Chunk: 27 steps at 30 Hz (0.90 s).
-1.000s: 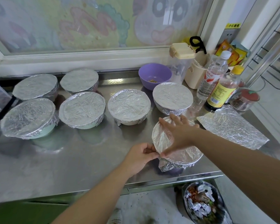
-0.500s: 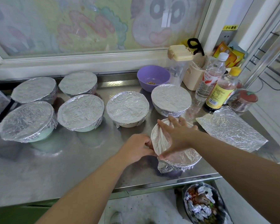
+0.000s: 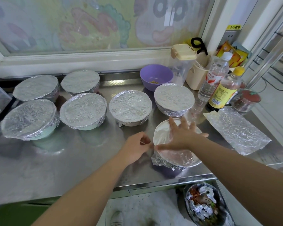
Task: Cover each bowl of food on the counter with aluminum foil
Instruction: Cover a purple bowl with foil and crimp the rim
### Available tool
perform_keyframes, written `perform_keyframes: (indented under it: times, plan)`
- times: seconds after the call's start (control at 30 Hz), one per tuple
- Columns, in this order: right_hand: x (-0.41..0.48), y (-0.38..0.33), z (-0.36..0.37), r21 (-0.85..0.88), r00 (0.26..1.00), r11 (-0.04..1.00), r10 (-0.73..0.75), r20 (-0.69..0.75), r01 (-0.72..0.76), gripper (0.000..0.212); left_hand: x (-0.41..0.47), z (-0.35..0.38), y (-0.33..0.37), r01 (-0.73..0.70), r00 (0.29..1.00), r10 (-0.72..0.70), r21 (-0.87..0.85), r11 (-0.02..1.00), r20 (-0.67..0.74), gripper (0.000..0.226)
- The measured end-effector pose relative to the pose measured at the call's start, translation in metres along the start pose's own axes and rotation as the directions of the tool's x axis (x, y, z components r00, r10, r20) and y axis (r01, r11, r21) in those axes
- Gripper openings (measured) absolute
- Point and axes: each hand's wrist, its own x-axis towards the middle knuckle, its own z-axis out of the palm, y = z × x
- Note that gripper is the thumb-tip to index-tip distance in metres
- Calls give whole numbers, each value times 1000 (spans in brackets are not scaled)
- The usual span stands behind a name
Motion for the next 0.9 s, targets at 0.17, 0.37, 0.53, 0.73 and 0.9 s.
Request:
perform_keyframes:
  times: [0.17,0.37,0.53,0.73,0.9]
  plan:
    - [-4,-4,2,28,999,999,41,0,-41,145,-27,23,7,254,966,-215,-403,879,141,8]
    - [-3,-1,5,26,1000,1000,13,4,-13,148,-42,27,5,226,964,-130,-452,863,234,40]
    - [1,1,6,40,1000,999,-8,10,7,162,-39,29,1,100,982,-52,-261,960,183,45]
    - [-1,2,7,40,1000,999,-9,12,9,155,-31,22,1,12,995,1,-131,991,97,29]
    - [-5,2,6,34,1000,999,-7,17,6,149,-27,18,0,-63,996,64,-23,998,64,11]
